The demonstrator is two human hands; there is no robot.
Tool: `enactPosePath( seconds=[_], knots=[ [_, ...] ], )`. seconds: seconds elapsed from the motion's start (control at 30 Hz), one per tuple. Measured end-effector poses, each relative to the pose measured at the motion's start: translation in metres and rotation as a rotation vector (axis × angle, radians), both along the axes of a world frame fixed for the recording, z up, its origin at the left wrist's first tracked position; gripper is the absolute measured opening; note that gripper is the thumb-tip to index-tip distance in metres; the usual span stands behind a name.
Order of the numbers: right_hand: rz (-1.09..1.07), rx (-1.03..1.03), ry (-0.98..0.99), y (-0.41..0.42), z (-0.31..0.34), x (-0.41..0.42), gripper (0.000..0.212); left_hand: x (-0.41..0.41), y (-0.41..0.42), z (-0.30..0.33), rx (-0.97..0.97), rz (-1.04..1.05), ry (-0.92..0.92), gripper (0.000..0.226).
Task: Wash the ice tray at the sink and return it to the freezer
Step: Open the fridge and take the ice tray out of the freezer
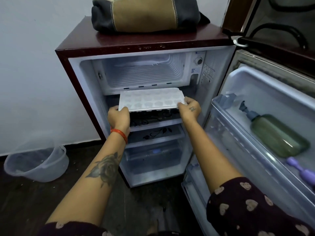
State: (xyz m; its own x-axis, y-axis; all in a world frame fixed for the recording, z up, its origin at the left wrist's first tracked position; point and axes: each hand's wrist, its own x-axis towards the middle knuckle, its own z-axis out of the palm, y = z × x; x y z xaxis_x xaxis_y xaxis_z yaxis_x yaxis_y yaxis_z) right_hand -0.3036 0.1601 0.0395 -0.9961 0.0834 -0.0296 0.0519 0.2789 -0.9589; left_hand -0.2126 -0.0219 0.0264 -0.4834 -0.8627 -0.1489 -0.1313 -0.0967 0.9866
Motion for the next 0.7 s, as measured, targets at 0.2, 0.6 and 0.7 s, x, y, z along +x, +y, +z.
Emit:
enactPosePath(
  seconds=[0.2, 0.6, 0.7],
  knots=[
    [0.012, 0.076, 0.013, 0.033, 0.0, 0.054, 0.035, 0.049, 0.036, -0.005, -0.002, 0.072, -0.045, 0.021],
    [-0.031, 0.017, -0.102, 0.08, -0.012, 0.147, 0.031, 0.124, 0.069, -0.023, 0.045, -0.005, -0.1, 0.024],
    [-0.071, 0.024, -0.116, 0.089, -0.013, 0.17, 0.035, 0.137, 0.073, -0.021, 0.048, -0.064, -0.095, 0.026]
  ],
)
